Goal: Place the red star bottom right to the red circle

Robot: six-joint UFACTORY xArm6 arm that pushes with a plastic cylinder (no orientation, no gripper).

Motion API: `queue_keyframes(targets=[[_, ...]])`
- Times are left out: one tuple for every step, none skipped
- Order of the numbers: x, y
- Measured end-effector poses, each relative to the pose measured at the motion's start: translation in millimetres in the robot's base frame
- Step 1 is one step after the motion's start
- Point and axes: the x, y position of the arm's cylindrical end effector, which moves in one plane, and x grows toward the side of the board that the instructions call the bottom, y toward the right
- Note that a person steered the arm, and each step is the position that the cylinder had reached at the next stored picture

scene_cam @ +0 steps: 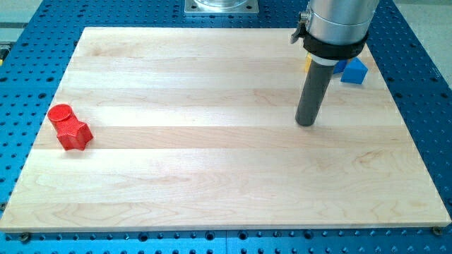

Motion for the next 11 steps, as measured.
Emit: queue_keyframes(targets=[[0.5,0.0],[1.3,-8.3],[33.2,-86.7],[93.7,-145.7],[130.1,-224.6],[135.5,-296.3],[107.6,-369.2],[85.5,-410.4],[62.4,-426.5],[49.4,-425.0],[49.1,-422.7]])
